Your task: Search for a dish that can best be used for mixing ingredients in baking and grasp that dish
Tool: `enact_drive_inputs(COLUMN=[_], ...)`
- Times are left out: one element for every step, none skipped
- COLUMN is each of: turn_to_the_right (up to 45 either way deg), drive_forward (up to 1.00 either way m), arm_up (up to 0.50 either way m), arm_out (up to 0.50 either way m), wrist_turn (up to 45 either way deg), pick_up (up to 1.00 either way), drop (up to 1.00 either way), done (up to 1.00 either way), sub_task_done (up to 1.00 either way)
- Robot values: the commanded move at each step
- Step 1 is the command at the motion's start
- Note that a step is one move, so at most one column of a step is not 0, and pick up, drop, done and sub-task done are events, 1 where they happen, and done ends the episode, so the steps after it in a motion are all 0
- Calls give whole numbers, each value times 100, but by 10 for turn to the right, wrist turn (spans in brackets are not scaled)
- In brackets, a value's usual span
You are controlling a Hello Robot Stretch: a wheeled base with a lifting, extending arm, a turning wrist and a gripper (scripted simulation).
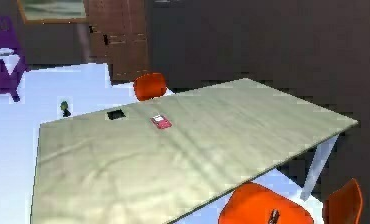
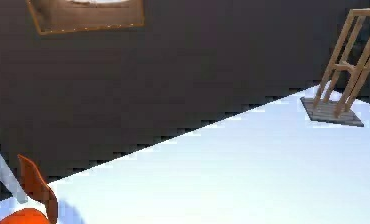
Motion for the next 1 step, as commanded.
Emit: enact_drive_inputs(turn_to_the_right=[-450], drive_forward=[0], arm_up=[0], arm_out=[0], wrist_turn=[0], pick_up=[0], drop=[0], done=[0], sub_task_done=[0])
